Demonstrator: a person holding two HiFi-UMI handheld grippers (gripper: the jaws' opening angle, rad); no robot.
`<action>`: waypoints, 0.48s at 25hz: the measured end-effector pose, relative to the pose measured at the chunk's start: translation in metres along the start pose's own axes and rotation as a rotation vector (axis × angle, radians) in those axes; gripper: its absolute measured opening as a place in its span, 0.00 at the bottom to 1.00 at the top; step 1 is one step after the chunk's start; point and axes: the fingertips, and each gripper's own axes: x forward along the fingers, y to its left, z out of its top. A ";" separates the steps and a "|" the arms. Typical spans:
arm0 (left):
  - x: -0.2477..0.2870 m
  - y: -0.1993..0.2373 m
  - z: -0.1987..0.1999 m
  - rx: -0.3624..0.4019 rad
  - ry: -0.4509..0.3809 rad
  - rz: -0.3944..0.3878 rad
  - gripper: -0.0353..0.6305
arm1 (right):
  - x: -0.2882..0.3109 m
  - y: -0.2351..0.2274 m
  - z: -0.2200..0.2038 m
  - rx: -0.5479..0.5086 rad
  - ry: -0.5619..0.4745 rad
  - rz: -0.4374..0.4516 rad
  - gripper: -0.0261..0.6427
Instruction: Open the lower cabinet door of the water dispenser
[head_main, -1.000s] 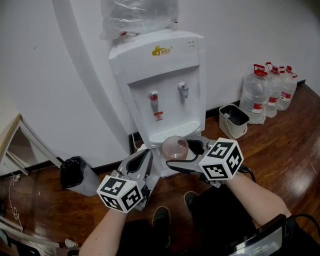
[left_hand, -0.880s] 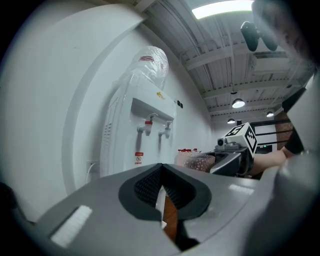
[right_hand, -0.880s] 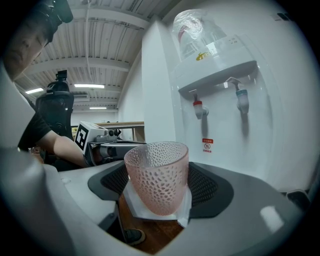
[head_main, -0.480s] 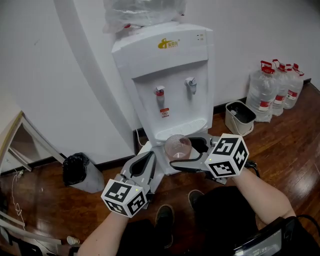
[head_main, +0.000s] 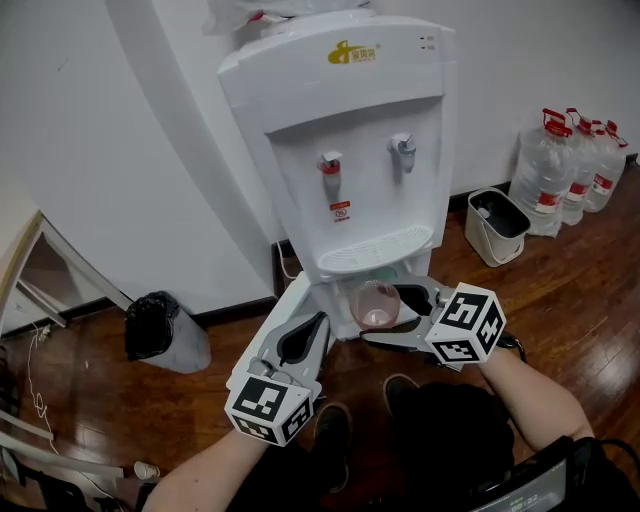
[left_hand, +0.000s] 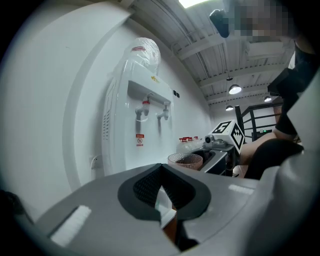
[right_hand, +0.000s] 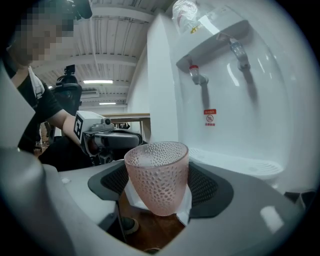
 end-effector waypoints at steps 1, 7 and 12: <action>0.003 0.001 -0.007 0.002 0.012 0.007 0.02 | 0.003 -0.004 -0.007 0.011 -0.001 -0.007 0.59; 0.023 -0.006 -0.049 0.015 0.085 -0.039 0.03 | 0.023 -0.028 -0.048 0.049 0.009 -0.048 0.59; 0.038 0.011 -0.080 -0.054 0.071 0.066 0.03 | 0.036 -0.043 -0.076 0.061 0.018 -0.091 0.59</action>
